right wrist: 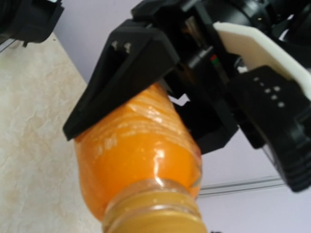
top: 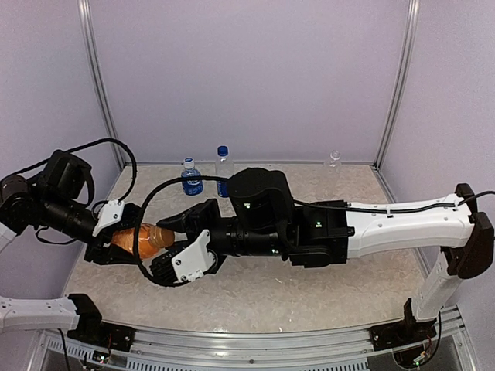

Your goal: Unscrew the bottle caps

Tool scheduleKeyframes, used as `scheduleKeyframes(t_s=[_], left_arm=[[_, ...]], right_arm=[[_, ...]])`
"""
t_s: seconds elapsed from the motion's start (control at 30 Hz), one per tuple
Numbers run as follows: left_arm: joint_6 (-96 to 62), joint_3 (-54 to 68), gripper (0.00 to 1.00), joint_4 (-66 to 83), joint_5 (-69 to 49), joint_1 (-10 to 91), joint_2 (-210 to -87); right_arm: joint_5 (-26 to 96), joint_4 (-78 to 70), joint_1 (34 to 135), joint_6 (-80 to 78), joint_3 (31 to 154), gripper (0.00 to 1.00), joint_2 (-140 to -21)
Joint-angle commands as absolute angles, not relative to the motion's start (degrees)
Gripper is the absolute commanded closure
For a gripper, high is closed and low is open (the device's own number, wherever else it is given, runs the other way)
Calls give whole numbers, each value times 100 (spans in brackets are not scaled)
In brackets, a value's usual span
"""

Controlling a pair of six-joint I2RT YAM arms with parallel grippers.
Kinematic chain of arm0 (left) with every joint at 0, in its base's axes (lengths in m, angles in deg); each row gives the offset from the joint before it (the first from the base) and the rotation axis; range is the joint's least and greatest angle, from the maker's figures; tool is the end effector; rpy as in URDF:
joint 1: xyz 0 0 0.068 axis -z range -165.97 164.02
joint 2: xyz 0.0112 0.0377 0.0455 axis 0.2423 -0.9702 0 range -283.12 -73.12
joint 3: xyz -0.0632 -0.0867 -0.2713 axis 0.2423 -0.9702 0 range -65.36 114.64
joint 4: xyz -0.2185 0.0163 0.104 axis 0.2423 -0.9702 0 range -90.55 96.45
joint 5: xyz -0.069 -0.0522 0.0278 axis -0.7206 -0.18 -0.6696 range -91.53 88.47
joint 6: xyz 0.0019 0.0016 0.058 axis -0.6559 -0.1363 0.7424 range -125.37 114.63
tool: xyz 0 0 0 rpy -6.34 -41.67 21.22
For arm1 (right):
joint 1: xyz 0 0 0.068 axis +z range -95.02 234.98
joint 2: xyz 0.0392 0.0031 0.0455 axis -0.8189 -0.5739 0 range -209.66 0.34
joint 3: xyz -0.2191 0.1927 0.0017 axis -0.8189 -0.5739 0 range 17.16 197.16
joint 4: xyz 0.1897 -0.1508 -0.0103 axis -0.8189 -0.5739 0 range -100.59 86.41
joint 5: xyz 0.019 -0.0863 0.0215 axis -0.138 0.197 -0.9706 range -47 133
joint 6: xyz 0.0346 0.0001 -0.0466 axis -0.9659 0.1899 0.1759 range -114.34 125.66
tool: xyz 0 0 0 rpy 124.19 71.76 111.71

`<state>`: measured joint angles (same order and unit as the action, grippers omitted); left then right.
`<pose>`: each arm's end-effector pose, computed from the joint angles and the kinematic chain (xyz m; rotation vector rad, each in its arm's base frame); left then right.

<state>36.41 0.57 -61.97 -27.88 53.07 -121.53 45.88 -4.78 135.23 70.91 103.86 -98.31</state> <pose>0.0645 -0.0763 0.3642 1.7069 1.6970 -0.5410 0.0711 0.4012 0.3798 -1.7103 0.5685 0.1417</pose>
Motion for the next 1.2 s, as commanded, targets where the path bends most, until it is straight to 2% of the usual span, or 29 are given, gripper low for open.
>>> scheduleKeyframes(t_s=[0.0, 0.03, 0.13, 0.17, 0.2, 0.33, 0.43, 0.6, 0.7, 0.77, 0.97, 1.07, 1.17], left_arm=[[3595, 65, 76, -5796, -3169, 5412, -12027], [3599, 62, 76, -5775, -3146, 5418, -12031], [3530, 54, 77, -5707, -3039, 5419, -12019], [3476, 51, 77, -5630, -2973, 5419, -12002], [3411, 43, 77, -5543, -2882, 5417, -11998], [3354, -107, 77, -5125, -2354, 5419, -11941], [3372, -255, 77, -4774, -1921, 5427, -11921], [3485, -456, 77, -4207, -1226, 5451, -11872], [3622, -590, 77, -3945, -792, 5472, -11865], [3690, -655, 77, -3818, -625, 5480, -11873], [3826, -744, 77, -3789, -582, 5507, -11805], [3826, -749, 77, -3788, -590, 5507, -11786], [3837, -753, 77, -3777, -594, 5515, -11776]], right_arm=[[4952, -275, 13464, 6982, 10231, 57, -9757], [4978, -310, 13463, 6982, 10261, 54, -9768], [4985, -323, 13467, 6715, 10268, 29, -9756], [5010, -281, 13466, 6502, 10235, 7, -9718], [5053, -231, 13459, 6217, 10202, 1, -9675], [5068, 70, 13407, 5107, 9839, 1, -9387], [4650, 394, 13314, 4022, 9589, 1, -9135], [4100, 667, 12952, 1259, 9541, 1, -8969], [3498, 520, 12485, -855, 9888, 1, -9239], [3321, 281, 12376, -1725, 10166, 1, -9514], [2973, 31, 12287, -2541, 10790, 3, -10091], [2809, -227, 12287, -2496, 11189, 9, -10355], [2663, -457, 12267, -2488, 11409, 21, -10545]])
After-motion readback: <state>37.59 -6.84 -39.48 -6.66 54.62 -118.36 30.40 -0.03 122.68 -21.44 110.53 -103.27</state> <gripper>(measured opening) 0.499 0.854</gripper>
